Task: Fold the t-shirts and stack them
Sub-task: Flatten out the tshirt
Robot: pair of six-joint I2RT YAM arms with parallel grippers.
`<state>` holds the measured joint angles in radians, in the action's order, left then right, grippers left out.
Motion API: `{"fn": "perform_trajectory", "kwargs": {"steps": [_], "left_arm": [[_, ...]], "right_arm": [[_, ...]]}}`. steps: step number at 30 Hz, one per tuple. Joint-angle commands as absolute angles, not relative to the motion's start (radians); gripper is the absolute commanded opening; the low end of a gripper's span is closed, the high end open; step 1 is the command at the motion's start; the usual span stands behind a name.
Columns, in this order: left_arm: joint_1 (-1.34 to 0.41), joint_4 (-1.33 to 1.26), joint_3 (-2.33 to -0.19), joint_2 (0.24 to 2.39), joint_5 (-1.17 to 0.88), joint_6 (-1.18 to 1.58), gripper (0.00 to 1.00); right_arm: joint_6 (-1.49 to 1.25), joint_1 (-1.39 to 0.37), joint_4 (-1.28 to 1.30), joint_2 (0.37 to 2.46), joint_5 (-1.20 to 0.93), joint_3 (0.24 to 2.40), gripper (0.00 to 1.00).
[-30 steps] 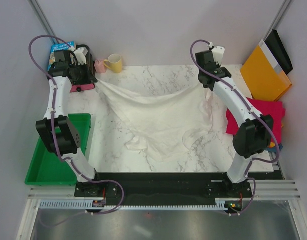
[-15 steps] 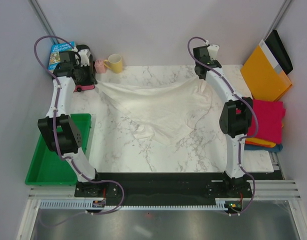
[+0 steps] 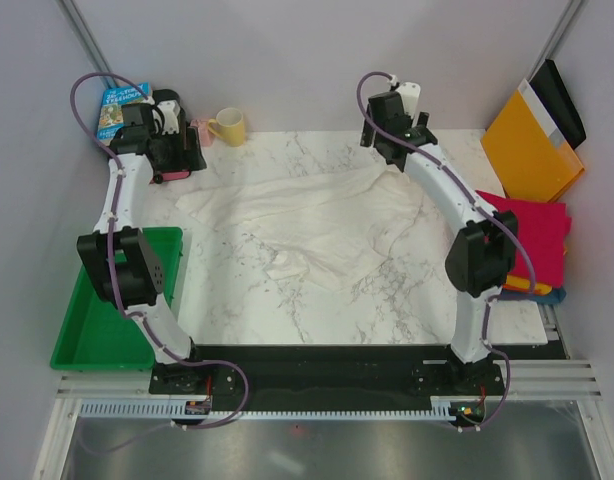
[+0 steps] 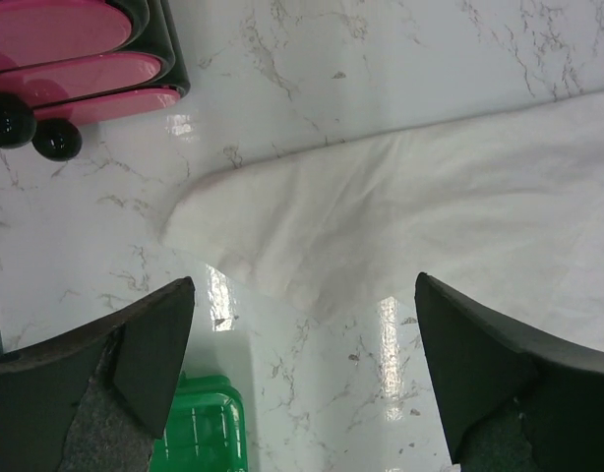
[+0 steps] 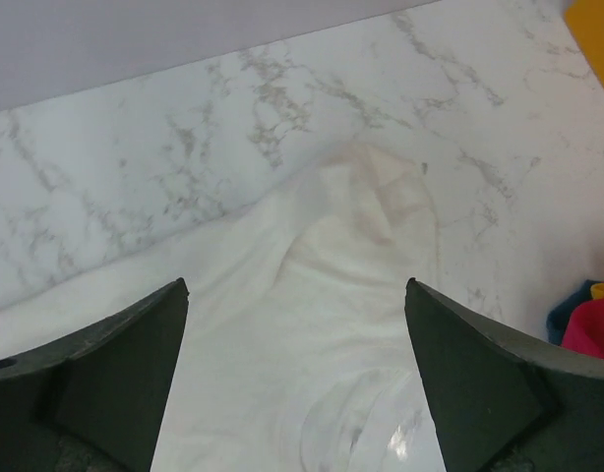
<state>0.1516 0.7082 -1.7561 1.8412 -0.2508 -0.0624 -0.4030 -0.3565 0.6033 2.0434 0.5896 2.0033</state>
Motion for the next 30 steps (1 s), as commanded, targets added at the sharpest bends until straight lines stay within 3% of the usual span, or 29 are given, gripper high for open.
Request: {"fn": "perform_trajectory", "kwargs": {"steps": [1, 2, 4, 5, 7, 8, 10, 11, 14, 18, 22, 30], "left_arm": [[0.149, 0.660, -1.744, 1.726, -0.229, -0.061, 1.00], [0.147, 0.663, -1.737, 1.711, -0.233, -0.070, 1.00], [0.150, 0.678, -1.718, 1.671, -0.264, -0.081, 0.98], [0.153, 0.695, -1.706, 1.654, -0.274, -0.090, 0.97], [0.156, 0.713, -1.668, 1.608, -0.301, -0.097, 0.96], [0.164, 0.727, -1.651, 1.591, -0.308, -0.101, 0.95], [0.172, 0.738, -1.597, 1.539, -0.359, -0.109, 0.95], [0.173, 0.739, -1.574, 1.522, -0.373, -0.115, 0.95], [0.173, 0.741, -1.491, 1.465, -0.411, -0.121, 0.95], [0.173, 0.741, -1.410, 1.421, -0.429, -0.115, 0.95], [0.175, 0.744, -1.365, 1.388, -0.434, -0.121, 0.94], [0.175, 0.756, -1.307, 1.339, -0.419, -0.158, 0.94]], "right_arm": [[-0.454, -0.507, 0.563, 1.824, 0.517, 1.794, 0.98], [-0.480, -0.570, 0.575, 1.775, 0.509, 1.746, 0.97], [-0.550, -0.630, 0.581, 1.735, 0.483, 1.597, 0.81], [-0.624, -0.688, 0.581, 1.703, 0.466, 1.547, 0.63], [-0.692, -0.750, 0.577, 1.680, 0.442, 1.416, 0.40], [-0.746, -0.815, 0.572, 1.665, 0.451, 1.381, 0.22], [-0.782, -0.880, 0.561, 1.664, 0.475, 1.301, 0.26], [-0.801, -0.938, 0.566, 1.678, 0.485, 1.286, 0.35], [-0.845, -1.049, 0.548, 1.719, 0.520, 1.262, 0.39], [-0.773, -1.167, 0.538, 1.847, 0.546, 1.400, 0.45], [-0.727, -1.233, 0.564, 1.989, 0.561, 1.570, 0.57], [-0.732, -1.238, 0.604, 2.178, 0.569, 1.752, 0.62]]}}
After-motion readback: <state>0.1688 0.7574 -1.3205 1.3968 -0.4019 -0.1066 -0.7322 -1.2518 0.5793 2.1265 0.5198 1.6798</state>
